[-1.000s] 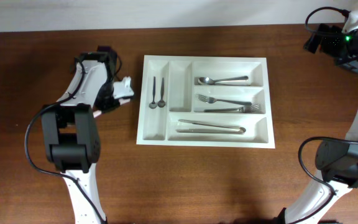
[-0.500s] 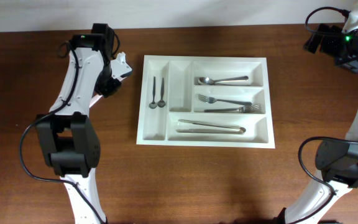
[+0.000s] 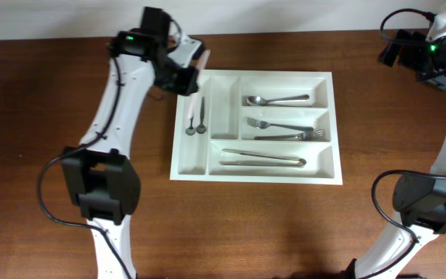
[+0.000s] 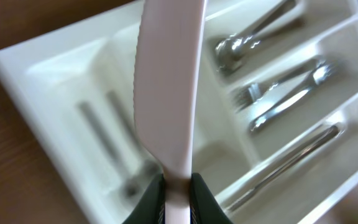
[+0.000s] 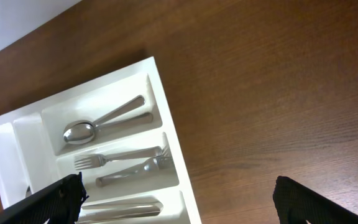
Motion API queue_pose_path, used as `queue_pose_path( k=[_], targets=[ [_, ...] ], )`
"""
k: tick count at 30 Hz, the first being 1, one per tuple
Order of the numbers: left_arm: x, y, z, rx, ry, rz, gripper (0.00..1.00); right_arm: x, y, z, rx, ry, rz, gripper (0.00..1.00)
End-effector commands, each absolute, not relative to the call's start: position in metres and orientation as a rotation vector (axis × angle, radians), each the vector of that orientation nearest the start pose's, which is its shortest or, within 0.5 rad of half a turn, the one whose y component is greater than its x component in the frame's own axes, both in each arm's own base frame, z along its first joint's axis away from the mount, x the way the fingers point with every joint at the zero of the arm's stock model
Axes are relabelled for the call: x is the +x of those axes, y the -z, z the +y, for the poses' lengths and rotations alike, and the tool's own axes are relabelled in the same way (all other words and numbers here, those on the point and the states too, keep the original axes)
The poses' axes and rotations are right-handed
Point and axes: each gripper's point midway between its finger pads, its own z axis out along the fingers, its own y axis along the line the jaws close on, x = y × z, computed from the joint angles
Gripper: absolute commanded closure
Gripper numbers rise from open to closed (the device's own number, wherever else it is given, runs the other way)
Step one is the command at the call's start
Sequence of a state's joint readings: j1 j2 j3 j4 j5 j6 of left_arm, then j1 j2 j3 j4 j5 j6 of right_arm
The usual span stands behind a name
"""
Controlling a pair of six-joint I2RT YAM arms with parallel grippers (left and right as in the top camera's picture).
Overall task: Pack container
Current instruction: 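Place the pink knife in the tray's middle-left compartment, release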
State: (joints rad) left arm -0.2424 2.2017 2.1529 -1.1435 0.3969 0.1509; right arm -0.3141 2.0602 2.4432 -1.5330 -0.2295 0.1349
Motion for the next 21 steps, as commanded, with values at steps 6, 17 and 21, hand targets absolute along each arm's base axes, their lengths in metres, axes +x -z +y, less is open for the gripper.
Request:
queue_pose_path(
  k=[6, 17, 21],
  targets=[
    [0.478, -0.160, -0.227, 0.448, 0.508, 2.689, 0.98, 0.440, -0.269, -0.100, 0.532, -0.255, 2.648, 0.02],
    [0.481, -0.094, -0.240, 0.206, 0.539, 2.854, 0.98, 0.438, -0.268, -0.099, 0.535, -0.257, 2.656, 0.01],
    [0.481, -0.080, -0.239, 0.165, 0.539, 2.888, 0.98, 0.436, -0.267, -0.098, 0.539, -0.260, 2.667, 0.01]
  ],
)
